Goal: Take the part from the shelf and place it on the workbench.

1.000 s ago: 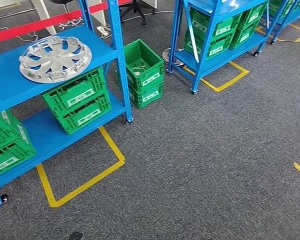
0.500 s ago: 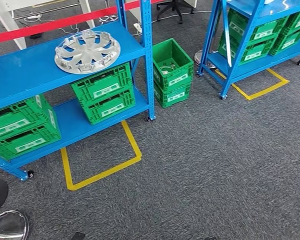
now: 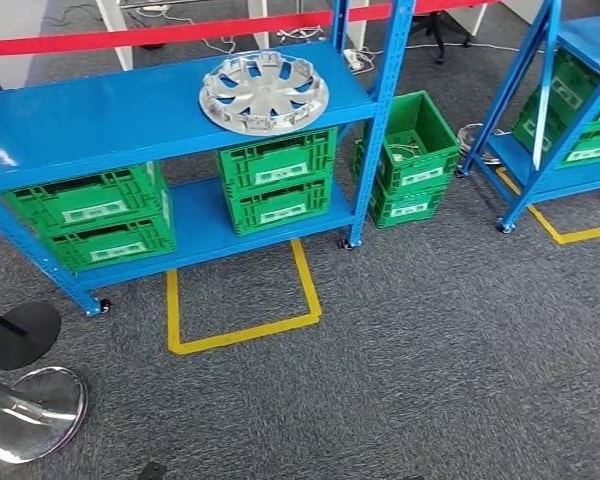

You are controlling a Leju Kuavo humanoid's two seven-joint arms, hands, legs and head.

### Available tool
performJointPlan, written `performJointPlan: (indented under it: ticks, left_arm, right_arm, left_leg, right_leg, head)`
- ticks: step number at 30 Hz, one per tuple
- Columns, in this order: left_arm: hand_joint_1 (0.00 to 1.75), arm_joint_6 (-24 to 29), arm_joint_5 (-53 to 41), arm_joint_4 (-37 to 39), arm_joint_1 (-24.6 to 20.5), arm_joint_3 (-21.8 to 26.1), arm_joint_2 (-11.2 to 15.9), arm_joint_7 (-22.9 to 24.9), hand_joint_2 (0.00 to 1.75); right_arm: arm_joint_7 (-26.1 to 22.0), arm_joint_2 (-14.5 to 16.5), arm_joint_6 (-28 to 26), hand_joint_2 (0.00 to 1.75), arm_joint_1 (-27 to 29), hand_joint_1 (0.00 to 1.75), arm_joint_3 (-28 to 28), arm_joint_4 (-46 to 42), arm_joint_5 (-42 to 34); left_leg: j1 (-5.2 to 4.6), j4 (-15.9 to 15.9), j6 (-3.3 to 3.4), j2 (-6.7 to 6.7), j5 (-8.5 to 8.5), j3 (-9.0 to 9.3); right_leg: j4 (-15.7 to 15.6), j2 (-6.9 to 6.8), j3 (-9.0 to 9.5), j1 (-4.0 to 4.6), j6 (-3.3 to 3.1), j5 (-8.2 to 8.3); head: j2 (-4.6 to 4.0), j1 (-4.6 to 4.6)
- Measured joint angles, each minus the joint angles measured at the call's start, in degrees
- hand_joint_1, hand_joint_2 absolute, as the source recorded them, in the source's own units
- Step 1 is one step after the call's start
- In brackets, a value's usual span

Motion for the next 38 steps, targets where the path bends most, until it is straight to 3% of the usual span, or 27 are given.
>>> performJointPlan:
  ticks: [1,2,4,6,8,10,12,13,14,15,16,17,19,21,24,30,34,38]
  left_arm:
    - [0.00,0.01,0.01,0.00,0.07,0.05,0.00,-0.03,0.00]
    - [0.00,0.01,0.01,0.00,0.11,0.14,0.00,-0.08,0.00]
    - [0.00,0.08,0.01,0.00,0.05,0.34,0.01,-0.23,0.00]
    - [0.00,0.30,0.00,0.00,0.01,0.48,0.02,-0.51,0.00]
    - [0.00,0.45,0.00,0.00,0.26,0.60,0.07,-0.88,0.00]
    - [0.00,0.45,0.01,0.00,0.51,0.74,0.11,-1.11,0.00]
    - [0.00,0.45,-0.01,0.00,0.32,0.80,0.09,-1.18,0.00]
    - [0.00,0.45,-0.02,0.00,0.17,0.80,0.06,-1.20,0.00]
    - [0.00,0.45,-0.05,0.00,0.09,0.80,0.03,-1.20,0.00]
    - [0.00,0.45,-0.08,0.00,0.09,0.81,0.00,-1.20,0.00]
    - [0.00,0.46,-0.11,0.00,0.14,0.82,-0.01,-1.20,0.00]
    - [0.00,0.47,-0.14,0.00,0.20,0.83,0.01,-1.20,0.00]
    - [0.00,0.54,-0.16,0.00,0.17,0.85,0.03,-1.20,0.00]
    - [0.00,0.61,-0.17,0.00,0.04,0.87,-0.02,-1.20,0.00]
    - [0.00,0.68,-0.17,0.00,0.11,0.92,-0.13,-1.20,0.00]
    - [0.00,0.92,-0.48,0.00,0.13,0.99,-0.10,-1.02,0.00]
    - [0.00,0.97,-0.62,0.00,0.13,0.99,-0.08,-0.68,1.75]
    - [0.00,1.15,-0.69,0.00,0.13,1.01,-0.08,-0.65,1.75]
  right_arm:
    - [-0.01,0.00,-0.01,0.00,0.02,0.00,0.00,-0.01,0.00]
    - [-0.02,0.00,-0.01,0.00,0.00,0.00,-0.01,-0.01,0.00]
    - [-0.10,0.01,-0.03,0.00,-0.05,0.00,-0.02,-0.01,-0.01]
    - [-0.18,0.03,-0.04,0.00,-0.06,0.00,-0.03,0.00,-0.04]
    - [-0.22,0.05,-0.09,0.00,-0.10,0.00,-0.05,0.00,-0.08]
    - [-0.26,0.07,-0.15,0.00,-0.18,0.00,-0.06,-0.01,-0.09]
    - [-0.27,0.07,-0.17,0.00,-0.11,0.00,-0.07,-0.02,-0.04]
    - [-0.27,0.07,-0.17,0.00,0.00,0.00,-0.07,-0.02,-0.02]
    - [-0.25,0.07,-0.18,0.00,0.11,0.00,-0.08,-0.02,0.01]
    - [-0.24,0.07,-0.19,0.00,0.18,0.00,-0.09,-0.02,0.02]
    - [-0.23,0.07,-0.19,0.00,0.17,0.00,-0.10,-0.02,0.02]
    - [-0.24,0.07,-0.20,0.00,0.11,0.00,-0.11,-0.02,0.02]
    - [-0.30,0.08,-0.19,0.00,-0.04,0.00,-0.11,-0.02,-0.02]
    - [-0.36,0.08,-0.14,0.00,-0.11,0.00,-0.11,-0.02,-0.08]
    - [-0.36,0.04,-0.03,0.00,-0.10,0.00,-0.13,-0.02,-0.06]
    - [0.24,0.04,0.05,0.00,-0.12,0.00,-0.23,-0.02,-0.09]
    - [2.01,0.04,0.32,0.00,-0.16,0.00,-0.67,-0.02,-0.49]
    - [2.38,0.04,0.35,1.75,-0.22,0.00,-1.01,-0.02,-0.52]
  left_leg:
    - [0.04,0.02,-0.05,-0.86,0.03,0.06]
    - [0.11,0.06,-0.17,-1.72,0.05,0.12]
    - [0.15,0.30,-0.66,-3.31,0.09,0.01]
    - [0.17,0.44,-1.34,-4.53,0.23,-0.37]
    - [0.37,0.35,-1.99,-5.32,0.43,-0.67]
    - [0.29,1.87,-2.53,-3.56,-0.71,-1.47]
    - [0.11,7.71,-2.92,-0.26,-4.12,-4.24]
    - [0.14,11.61,-3.05,0.72,-5.90,-6.13]
    - [0.19,14.73,-3.10,1.15,-6.96,-7.64]
    - [0.23,16.18,-3.08,1.30,-6.99,-8.33]
    - [0.24,15.55,-2.97,1.33,-5.99,-7.98]
    - [0.23,12.89,-2.80,1.34,-4.23,-6.59]
    - [0.09,5.20,-2.26,1.53,-1.00,-2.54]
    - [0.03,0.74,-2.24,1.69,-0.01,-0.32]
    - [-0.01,0.20,-2.61,1.63,-0.13,-0.12]
    - [-0.12,0.24,-1.88,1.62,-0.20,-0.11]
    - [-0.14,0.27,-1.69,1.62,-0.21,-0.11]
    - [-0.13,0.27,-1.63,1.62,-0.20,-0.10]
  right_leg:
    - [-1.50,0.11,0.47,-0.07,-0.02,1.54]
    - [-4.98,0.56,1.95,-0.20,-0.03,3.79]
    - [-12.61,3.18,5.34,-0.70,-0.06,6.92]
    - [-15.82,4.92,6.68,-0.90,-0.40,7.33]
    - [-16.03,4.13,6.95,-0.78,-1.23,7.40]
    - [-16.17,3.27,7.24,-0.82,-2.04,7.74]
    - [-16.28,2.31,7.20,-0.73,-2.47,7.89]
    - [-16.28,1.74,7.17,-0.62,-2.58,7.87]
    - [-16.28,1.20,7.16,-0.52,-2.66,7.82]
    - [-16.28,0.76,7.16,-0.45,-2.72,7.77]
    - [-16.28,0.46,7.19,-0.40,-2.75,7.73]
    - [-16.28,0.29,7.26,-0.37,-2.72,7.67]
    - [-16.18,0.12,7.35,-0.22,-2.46,7.49]
    - [-16.02,0.04,7.11,0.10,-2.39,7.21]
    - [-16.37,-0.04,6.89,0.24,-2.84,7.15]
    - [-17.25,-0.03,7.32,0.14,-1.92,7.60]
    - [-17.36,-0.03,7.36,0.09,-1.55,7.67]
    - [-17.37,-0.03,7.35,0.09,-1.51,7.70]
  head:
    - [0.00,0.01]
    - [0.00,0.01]
    - [0.00,0.01]
    - [0.00,-0.02]
    - [0.00,-0.02]
    - [0.00,-0.27]
    - [0.00,-0.70]
    - [0.00,-0.87]
    - [0.00,-0.86]
    - [0.00,-0.86]
    - [0.00,-0.87]
    - [0.00,-0.87]
    - [0.00,-0.89]
    - [0.00,-0.78]
    - [0.00,-0.67]
    - [0.00,-0.68]
    - [0.00,-0.70]
    - [0.00,-0.71]
